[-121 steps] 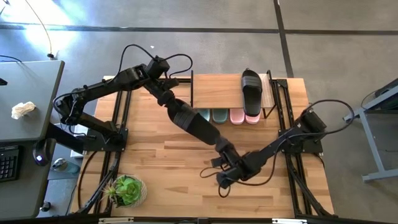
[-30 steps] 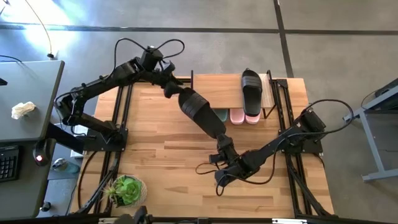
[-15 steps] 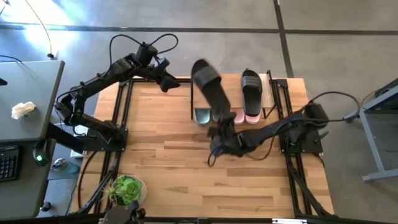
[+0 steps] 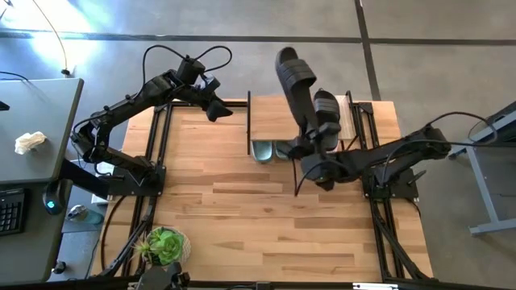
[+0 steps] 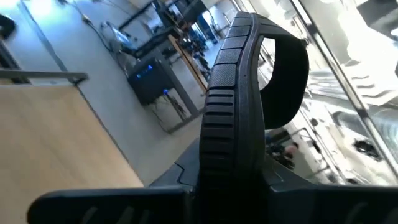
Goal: Pick and place slides into the shelf
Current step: Put the black slide on the shelf
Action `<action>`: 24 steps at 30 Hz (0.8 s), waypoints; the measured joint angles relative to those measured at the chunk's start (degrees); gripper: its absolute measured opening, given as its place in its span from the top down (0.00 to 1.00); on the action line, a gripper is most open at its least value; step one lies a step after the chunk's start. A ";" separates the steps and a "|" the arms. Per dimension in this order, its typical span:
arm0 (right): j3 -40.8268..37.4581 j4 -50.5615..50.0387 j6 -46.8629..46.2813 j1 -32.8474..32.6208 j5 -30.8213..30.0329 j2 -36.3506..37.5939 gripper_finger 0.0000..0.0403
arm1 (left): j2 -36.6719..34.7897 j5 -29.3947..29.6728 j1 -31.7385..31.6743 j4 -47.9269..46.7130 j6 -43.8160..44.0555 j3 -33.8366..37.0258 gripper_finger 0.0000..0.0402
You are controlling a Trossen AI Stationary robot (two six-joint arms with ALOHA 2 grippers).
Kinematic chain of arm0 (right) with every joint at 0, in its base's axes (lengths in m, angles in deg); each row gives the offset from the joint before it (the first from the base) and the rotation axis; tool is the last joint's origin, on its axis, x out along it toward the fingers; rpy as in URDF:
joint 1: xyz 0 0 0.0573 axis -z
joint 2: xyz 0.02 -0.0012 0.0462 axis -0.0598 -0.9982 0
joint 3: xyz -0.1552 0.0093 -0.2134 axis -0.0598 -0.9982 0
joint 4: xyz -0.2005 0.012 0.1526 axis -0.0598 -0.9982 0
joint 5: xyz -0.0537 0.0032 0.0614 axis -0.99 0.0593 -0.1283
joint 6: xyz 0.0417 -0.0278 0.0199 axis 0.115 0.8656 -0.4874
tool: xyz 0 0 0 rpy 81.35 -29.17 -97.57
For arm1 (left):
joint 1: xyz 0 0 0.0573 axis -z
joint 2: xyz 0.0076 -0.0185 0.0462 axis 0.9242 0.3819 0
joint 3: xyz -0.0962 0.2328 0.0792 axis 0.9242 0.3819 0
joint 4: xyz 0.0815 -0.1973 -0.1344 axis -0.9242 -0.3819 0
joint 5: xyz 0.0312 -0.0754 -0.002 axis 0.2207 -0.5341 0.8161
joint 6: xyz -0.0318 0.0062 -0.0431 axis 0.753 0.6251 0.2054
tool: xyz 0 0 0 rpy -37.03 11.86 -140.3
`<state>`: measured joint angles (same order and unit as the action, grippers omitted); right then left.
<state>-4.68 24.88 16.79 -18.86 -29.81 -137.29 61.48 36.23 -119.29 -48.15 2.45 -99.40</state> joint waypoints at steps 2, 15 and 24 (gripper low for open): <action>0.00 -4.31 -4.88 -1.50 0.14 -0.74 0.89 | 0.00 -0.01 0.00 -0.02 0.00 0.00 0.23; -0.03 -21.56 -28.72 -3.81 1.92 -10.31 0.89 | 0.00 -0.52 0.02 -0.19 0.01 0.02 0.23; -0.07 -60.86 -78.99 -0.59 21.57 -10.57 0.90 | 0.00 -0.59 0.81 -0.27 -0.26 0.02 0.23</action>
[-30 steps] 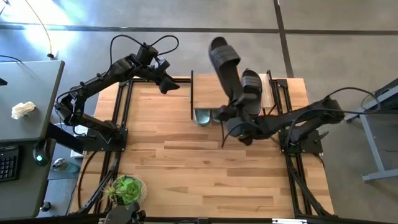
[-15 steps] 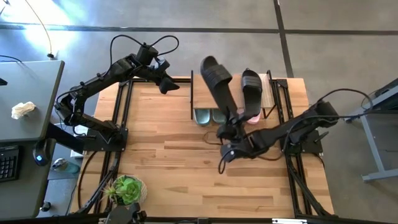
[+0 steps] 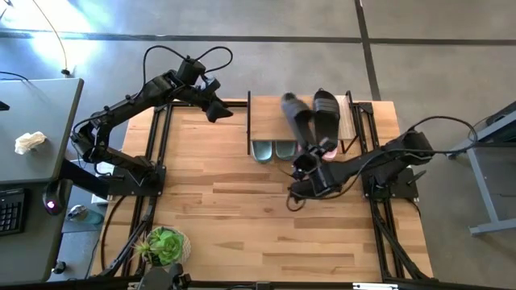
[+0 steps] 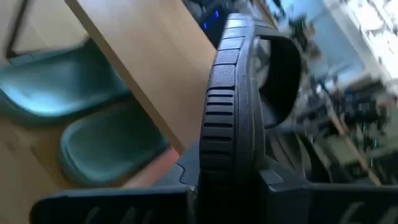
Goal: Pick and place slides into the shelf
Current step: Put the black slide on the shelf
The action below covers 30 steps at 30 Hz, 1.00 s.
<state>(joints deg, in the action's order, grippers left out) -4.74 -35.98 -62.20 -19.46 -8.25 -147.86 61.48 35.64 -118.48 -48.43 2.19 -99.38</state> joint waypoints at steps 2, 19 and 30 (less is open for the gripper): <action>0.00 -6.64 -7.38 -1.04 0.61 0.07 0.91 | 0.00 -0.17 0.11 0.47 -0.65 0.00 0.23; 0.02 -3.24 6.77 5.58 2.45 0.00 0.91 | 0.09 4.01 9.41 0.30 -1.01 0.04 0.23; 0.07 2.87 13.87 8.92 6.47 0.00 0.88 | 0.13 5.11 9.73 -0.12 -1.01 0.04 0.23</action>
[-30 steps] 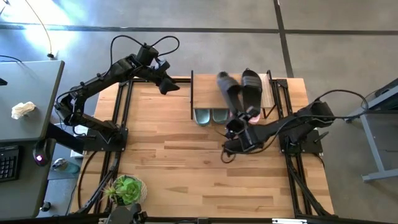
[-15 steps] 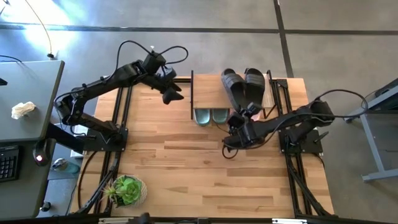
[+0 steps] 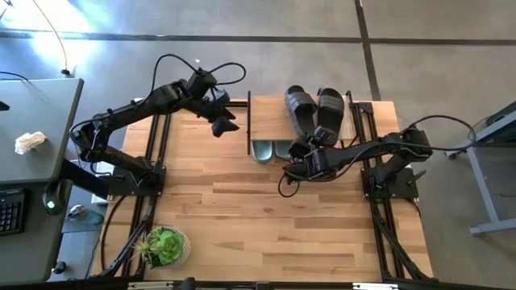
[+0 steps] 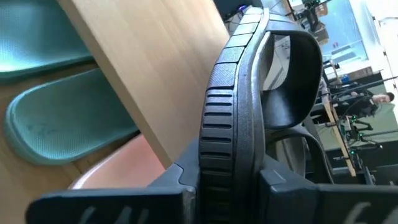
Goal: Pick and place slides into the shelf
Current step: Put the black slide on the shelf
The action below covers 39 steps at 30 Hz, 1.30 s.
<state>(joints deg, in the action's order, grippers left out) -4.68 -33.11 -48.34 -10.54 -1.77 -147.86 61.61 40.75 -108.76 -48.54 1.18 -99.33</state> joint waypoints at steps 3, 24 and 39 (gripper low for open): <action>0.00 0.00 3.04 0.02 1.97 0.00 0.84 | 0.00 0.00 0.00 0.00 0.00 0.00 0.23; 0.00 7.05 9.11 -0.02 10.04 0.14 0.49 | 0.00 0.00 0.00 -1.75 -0.50 0.02 0.23; 10.13 1.28 10.56 -3.61 11.43 0.61 0.47 | 0.00 1.07 0.00 -3.02 -1.94 0.02 0.23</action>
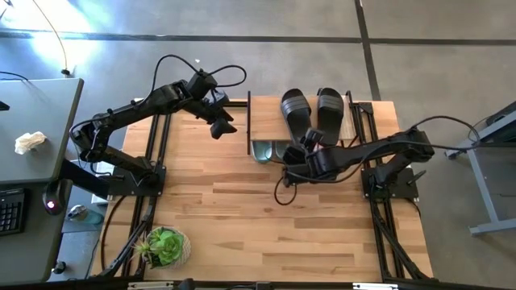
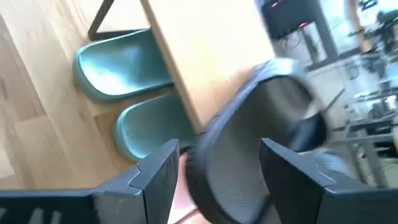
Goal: Pick and place slides into the shelf
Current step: Put the black slide on the shelf, then adjust the right black slide
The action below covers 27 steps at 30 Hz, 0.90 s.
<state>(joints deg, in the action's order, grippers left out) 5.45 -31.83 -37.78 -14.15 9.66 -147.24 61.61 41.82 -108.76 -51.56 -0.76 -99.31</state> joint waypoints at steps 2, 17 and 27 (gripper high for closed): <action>3.14 -4.75 -0.70 -1.23 -2.68 0.00 0.47 | 0.00 -0.02 0.00 0.06 -0.54 0.00 0.23; 10.48 -23.97 -7.39 6.20 -3.53 14.12 0.55 | 0.00 -6.10 6.12 0.52 -7.38 0.00 0.23; -3.89 -14.03 17.50 19.33 -1.14 20.72 0.60 | 0.00 -6.54 11.94 0.33 -14.42 0.00 0.23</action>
<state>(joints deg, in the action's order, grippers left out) 1.56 -45.86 -20.29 5.18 8.53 -126.53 61.61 35.29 -96.81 -51.23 -15.18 -99.31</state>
